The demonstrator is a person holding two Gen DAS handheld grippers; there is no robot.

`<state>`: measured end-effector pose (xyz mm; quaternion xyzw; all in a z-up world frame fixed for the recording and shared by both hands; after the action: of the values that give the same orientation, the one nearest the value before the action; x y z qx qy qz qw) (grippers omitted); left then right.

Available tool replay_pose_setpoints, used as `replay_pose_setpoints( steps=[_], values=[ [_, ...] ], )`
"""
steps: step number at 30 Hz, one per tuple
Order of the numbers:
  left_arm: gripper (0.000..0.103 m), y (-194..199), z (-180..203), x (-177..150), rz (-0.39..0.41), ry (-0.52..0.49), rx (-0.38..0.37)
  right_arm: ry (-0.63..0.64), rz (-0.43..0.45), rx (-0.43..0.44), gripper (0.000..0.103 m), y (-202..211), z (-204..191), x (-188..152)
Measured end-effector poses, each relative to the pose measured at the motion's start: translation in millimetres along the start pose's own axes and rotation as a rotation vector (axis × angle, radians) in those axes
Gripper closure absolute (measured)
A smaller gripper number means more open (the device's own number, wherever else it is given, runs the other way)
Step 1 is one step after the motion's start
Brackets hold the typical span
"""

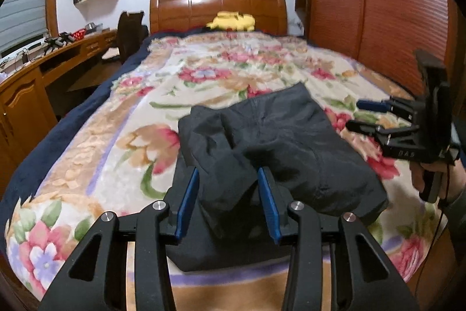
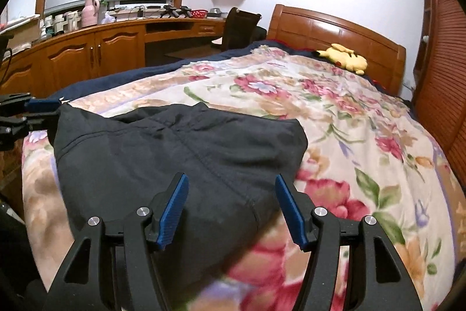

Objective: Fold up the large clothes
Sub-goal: 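Grasp the folded bundle edge with the left gripper and tuck it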

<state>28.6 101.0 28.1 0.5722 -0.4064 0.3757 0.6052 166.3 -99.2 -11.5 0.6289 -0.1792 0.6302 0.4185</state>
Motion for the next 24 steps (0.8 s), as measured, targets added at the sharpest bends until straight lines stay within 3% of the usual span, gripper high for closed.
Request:
replay_pose_setpoints(
  steps=[3,5,7,10,19,24],
  values=[
    [0.062,-10,-3,-9,-0.058,0.006,-0.003,-0.012,0.000,0.014,0.039,-7,-1,-4],
    [0.086,-9,-4,-14,-0.063,0.031,-0.044,-0.013,-0.008,0.017,0.039,-13,-3,-4],
    [0.094,-8,-2,-22,-0.081,0.016,-0.052,-0.021,-0.013,0.013,0.038,-18,-4,-5],
    [0.095,1,-1,-27,-0.061,-0.049,-0.028,-0.039,-0.030,0.012,0.038,-26,-6,-2],
    [0.095,19,-66,-37,-0.061,0.040,0.066,-0.041,-0.050,-0.007,0.038,-36,-21,24],
    [0.095,24,-67,-49,-0.039,0.042,0.038,-0.051,-0.095,0.000,0.038,-49,-28,23]
  ],
)
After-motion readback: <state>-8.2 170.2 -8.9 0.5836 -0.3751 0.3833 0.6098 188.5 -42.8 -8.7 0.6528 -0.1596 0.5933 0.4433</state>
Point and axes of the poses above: each gripper's, at about its wrist camera, not at the fingertips, and y roughly against the way its jaws point, z to its right, x to its top, the point moved 2 cm from there along -y, roughly the way its jaws point, and after that the axes turned 14 degrees about z, right-handed, at the moved point
